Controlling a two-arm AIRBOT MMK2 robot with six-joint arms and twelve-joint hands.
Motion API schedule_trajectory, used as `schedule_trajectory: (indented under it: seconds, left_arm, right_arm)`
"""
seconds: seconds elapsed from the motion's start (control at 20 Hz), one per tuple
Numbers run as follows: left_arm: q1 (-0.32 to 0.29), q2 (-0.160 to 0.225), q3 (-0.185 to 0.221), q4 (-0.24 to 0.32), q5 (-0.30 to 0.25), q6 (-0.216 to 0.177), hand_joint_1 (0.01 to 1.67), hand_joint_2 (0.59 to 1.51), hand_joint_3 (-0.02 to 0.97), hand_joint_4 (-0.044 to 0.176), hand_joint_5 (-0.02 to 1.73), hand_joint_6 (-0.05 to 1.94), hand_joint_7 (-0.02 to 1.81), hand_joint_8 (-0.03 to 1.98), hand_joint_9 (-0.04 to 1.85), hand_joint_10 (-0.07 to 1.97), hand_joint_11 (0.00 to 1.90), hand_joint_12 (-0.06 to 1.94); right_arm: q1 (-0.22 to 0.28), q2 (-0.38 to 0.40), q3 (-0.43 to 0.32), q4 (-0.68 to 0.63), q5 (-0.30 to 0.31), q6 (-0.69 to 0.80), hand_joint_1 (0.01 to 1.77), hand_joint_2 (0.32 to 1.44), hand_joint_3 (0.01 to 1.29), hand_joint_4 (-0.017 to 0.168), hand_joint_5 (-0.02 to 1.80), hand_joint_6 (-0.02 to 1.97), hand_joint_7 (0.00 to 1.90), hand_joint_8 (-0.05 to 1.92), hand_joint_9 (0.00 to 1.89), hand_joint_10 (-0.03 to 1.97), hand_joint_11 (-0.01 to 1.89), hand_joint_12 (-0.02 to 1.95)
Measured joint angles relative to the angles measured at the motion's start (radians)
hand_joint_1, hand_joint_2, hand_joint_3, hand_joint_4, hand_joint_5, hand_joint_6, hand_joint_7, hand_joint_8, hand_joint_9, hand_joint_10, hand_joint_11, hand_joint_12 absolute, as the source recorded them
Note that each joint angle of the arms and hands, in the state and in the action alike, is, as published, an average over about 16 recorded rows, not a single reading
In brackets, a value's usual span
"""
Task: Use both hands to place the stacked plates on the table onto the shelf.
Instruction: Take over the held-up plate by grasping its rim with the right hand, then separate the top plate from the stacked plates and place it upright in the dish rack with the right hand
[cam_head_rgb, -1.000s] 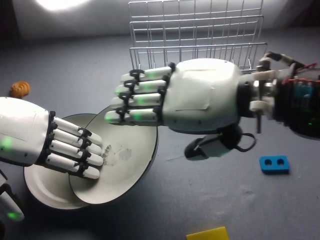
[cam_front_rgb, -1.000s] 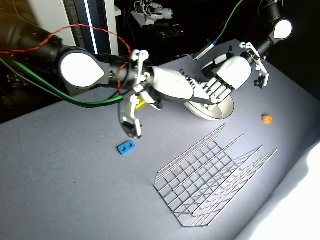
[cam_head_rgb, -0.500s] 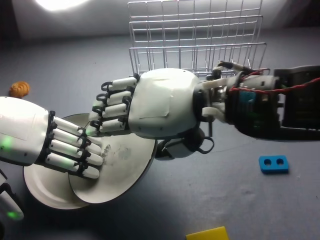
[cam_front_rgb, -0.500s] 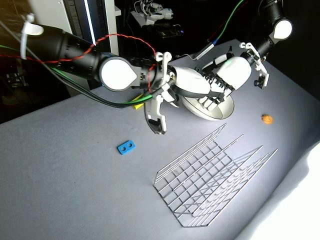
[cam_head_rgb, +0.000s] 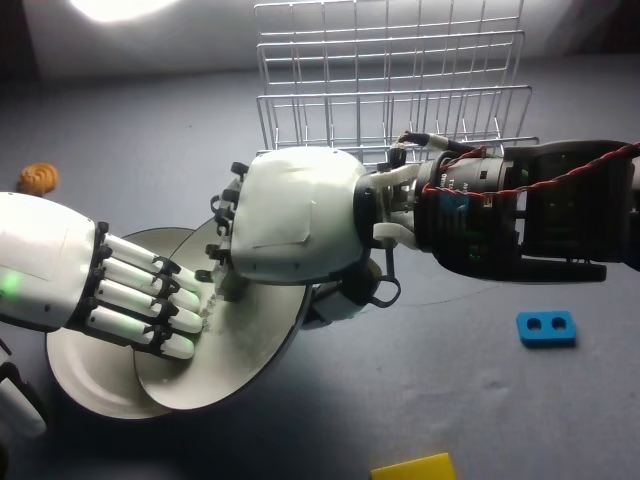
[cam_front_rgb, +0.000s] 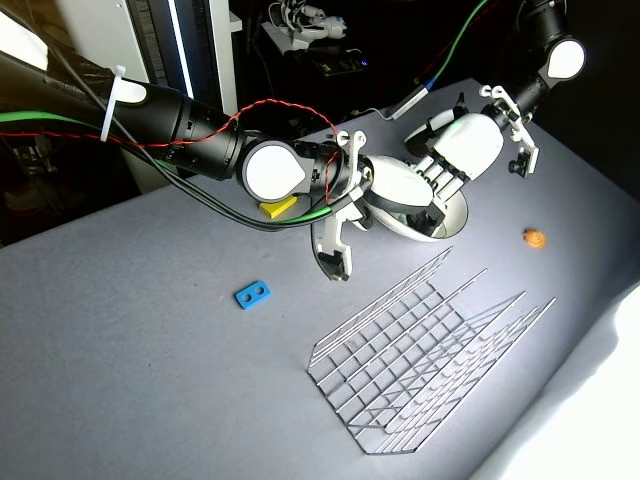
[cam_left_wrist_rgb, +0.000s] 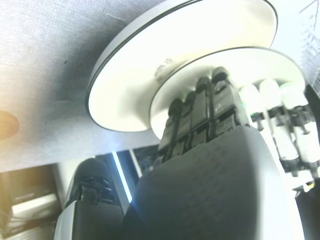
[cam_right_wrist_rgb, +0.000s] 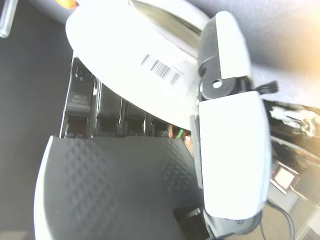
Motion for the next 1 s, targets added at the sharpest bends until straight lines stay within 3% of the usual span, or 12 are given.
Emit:
schedule_trajectory:
  seconds: [0.5,1.0]
  left_arm:
    - [-0.037,0.021,0.014,-0.034,-0.005,-0.04,0.02,1.198,0.022,-0.002,0.03,0.01,0.01,0.0,0.02,0.0,0.01,0.01]
    - [-0.162,0.119,0.027,-0.058,-0.025,-0.099,0.02,1.214,0.022,-0.002,0.03,0.01,0.02,0.01,0.02,0.0,0.01,0.01]
  right_arm:
    - [0.006,-0.007,0.001,-0.001,0.036,0.018,1.09,0.91,0.01,-0.007,0.88,0.69,1.01,0.59,1.27,-0.01,0.97,0.88]
    - [0.055,0.035,-0.064,0.058,0.01,0.058,1.13,0.91,0.01,-0.003,0.94,0.9,1.1,0.7,1.38,-0.01,1.05,0.84]
